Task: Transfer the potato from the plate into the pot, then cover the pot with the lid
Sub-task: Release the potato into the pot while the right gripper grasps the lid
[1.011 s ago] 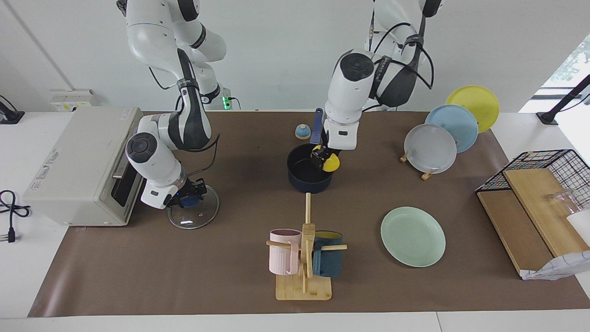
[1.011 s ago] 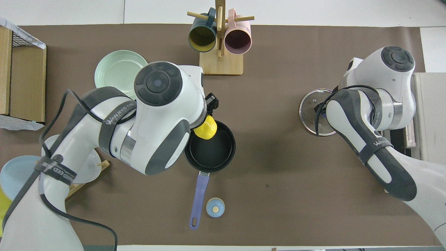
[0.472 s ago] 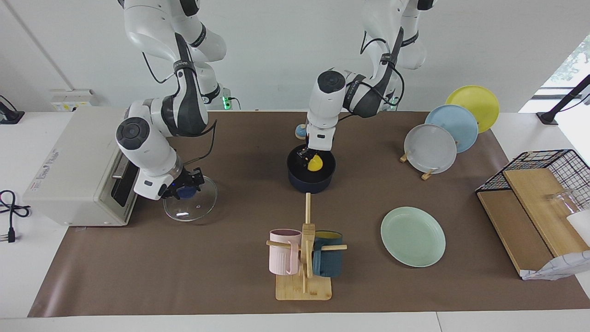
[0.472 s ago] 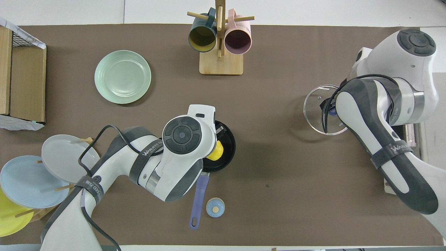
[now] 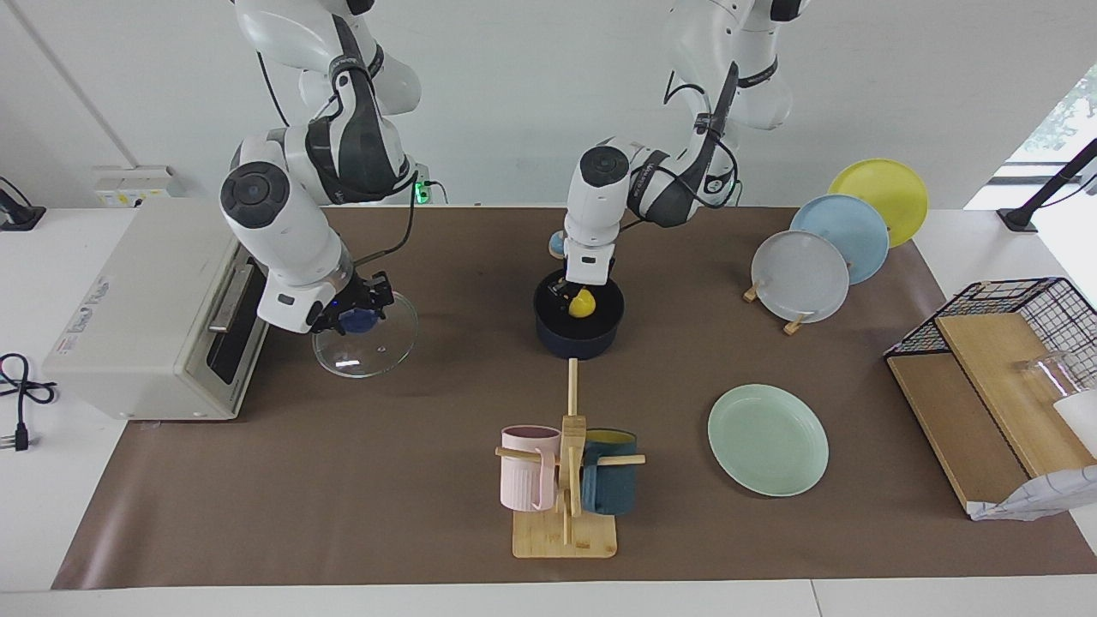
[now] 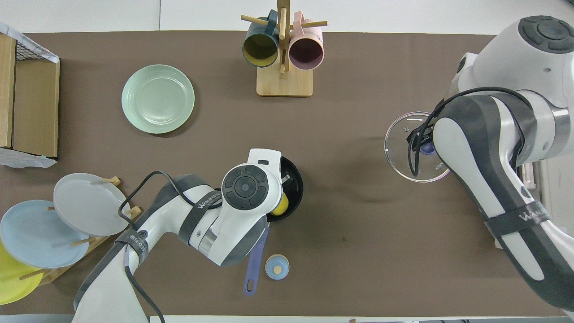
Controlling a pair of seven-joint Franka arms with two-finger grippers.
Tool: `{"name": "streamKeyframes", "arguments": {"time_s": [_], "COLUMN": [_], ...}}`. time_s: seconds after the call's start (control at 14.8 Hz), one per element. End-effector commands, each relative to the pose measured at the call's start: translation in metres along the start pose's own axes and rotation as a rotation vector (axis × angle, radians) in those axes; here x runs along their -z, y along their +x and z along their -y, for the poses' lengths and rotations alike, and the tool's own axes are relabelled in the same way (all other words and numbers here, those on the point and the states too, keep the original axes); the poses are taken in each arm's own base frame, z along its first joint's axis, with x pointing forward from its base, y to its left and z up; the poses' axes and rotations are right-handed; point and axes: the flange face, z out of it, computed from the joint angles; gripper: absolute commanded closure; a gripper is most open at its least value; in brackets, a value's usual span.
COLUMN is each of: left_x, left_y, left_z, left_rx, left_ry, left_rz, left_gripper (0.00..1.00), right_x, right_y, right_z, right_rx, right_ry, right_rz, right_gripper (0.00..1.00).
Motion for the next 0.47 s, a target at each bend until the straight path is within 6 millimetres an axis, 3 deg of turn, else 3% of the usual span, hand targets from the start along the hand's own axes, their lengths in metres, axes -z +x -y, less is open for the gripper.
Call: {"name": "streamKeyframes", "arguments": {"time_s": [0.0,0.07,0.13,0.2,0.27,0.4], "left_x": [-0.009,-0.009,-0.010,-0.012,-0.012,-0.011], "left_y": [-0.003,-0.003,-0.003,-0.004,-0.004,-0.004], "left_z": [0.006,0.006,0.007,0.008,0.009,0.008], "left_rx": [0.018,0.015,0.010,0.009,0.008,-0.005], "left_ry": [-0.019,-0.019,-0.017,-0.013,-0.010,-0.007], "left_rz": [0.000,0.000,0.000,0.001,0.002,0.002], "left_gripper": [1.00,1.00,0.92,0.64,0.41,0.11], "right_x": [0.027,0.032,0.035,0.035,0.034,0.035], "right_y": [-0.006,-0.005,-0.005,-0.004,-0.004,-0.002], "right_z": [0.022,0.032,0.037,0.041,0.044,0.048], "right_rx": [0.012,0.018,0.006,-0.003,-0.008,-0.012], "right_ry": [-0.001,0.001,0.001,0.001,0.002,0.000], "right_rz": [0.003,0.004,0.004,0.005,0.007,-0.003], "right_gripper": [1.00,1.00,1.00,1.00,1.00,1.00]}}
